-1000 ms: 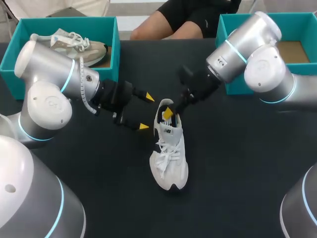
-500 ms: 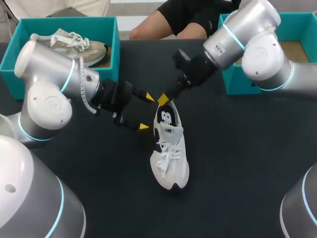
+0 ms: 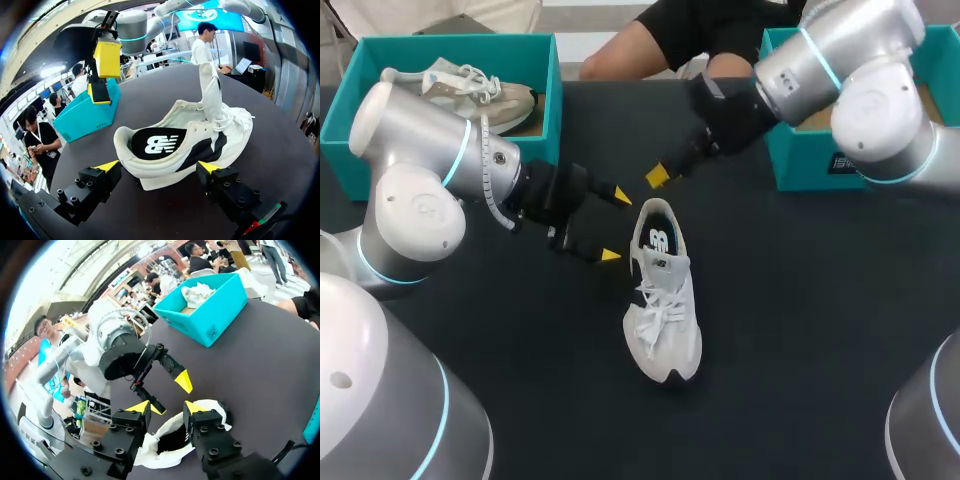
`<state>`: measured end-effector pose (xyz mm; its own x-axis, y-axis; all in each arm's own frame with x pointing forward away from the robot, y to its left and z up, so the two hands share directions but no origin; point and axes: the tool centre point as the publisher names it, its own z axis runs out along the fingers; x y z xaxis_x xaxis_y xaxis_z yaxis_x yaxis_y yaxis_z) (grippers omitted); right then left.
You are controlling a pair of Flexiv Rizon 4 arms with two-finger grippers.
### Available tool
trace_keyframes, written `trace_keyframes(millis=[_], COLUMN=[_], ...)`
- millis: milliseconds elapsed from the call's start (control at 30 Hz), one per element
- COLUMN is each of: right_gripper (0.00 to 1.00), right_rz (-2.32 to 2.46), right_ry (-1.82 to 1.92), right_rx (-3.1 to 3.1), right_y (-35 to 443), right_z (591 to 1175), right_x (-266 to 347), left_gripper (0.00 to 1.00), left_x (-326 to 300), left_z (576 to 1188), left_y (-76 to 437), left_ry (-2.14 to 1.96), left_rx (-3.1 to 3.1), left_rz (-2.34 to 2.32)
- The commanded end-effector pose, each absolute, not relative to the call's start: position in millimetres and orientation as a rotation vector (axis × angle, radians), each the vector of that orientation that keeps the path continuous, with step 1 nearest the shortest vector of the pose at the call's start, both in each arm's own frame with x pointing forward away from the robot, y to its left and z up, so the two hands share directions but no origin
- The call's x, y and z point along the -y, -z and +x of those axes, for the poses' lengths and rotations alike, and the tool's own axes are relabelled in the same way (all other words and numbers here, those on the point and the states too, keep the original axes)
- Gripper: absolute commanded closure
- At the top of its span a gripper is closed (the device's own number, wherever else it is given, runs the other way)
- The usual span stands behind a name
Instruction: Take the shoe out of the shoebox, open the shoe tongue, remove and reinsert the insole, then place the shoe into the shoebox
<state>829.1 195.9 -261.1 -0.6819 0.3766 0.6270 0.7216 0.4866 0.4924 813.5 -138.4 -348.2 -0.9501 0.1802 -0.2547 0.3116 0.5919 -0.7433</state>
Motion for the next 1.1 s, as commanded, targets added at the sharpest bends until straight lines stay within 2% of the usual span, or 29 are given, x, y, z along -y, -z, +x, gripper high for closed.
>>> trace_keyframes(millis=[33, 100, 167, 200, 500, 1000, 1100], right_gripper=[0.61, 0.74, 0.98, 1.0, 1.0, 1.0, 1.0], right_rz=[-0.996, -1.048, -1.104, -1.135, -1.576, -1.576, -1.713], right_ry=[1.154, 1.155, 1.155, 1.157, 1.031, 1.031, 0.994], right_rx=[2.25, 2.241, 2.231, 2.226, 2.306, 2.306, 2.325], right_y=[270, 270, 271, 272, 279, 279, 287], right_z=[809, 808, 808, 808, 808, 808, 809], right_x=[-181, -179, -177, -177, -178, -178, -182], left_gripper=[0.0, 0.0, 0.0, 0.0, 0.0, 0.0, 0.0], left_x=[139, 139, 139, 138, 102, 36, 26], left_z=[813, 813, 808, 804, 796, 829, 831], left_y=[348, 348, 340, 333, 289, 236, 228], left_ry=[1.285, 1.285, 1.281, 1.251, 1.202, 1.068, 1.019], left_rx=[-2.665, -2.665, -2.677, -2.68, -2.677, -2.667, -2.678], left_rz=[0.415, 0.415, 0.462, 0.475, 0.523, 0.493, 0.474])
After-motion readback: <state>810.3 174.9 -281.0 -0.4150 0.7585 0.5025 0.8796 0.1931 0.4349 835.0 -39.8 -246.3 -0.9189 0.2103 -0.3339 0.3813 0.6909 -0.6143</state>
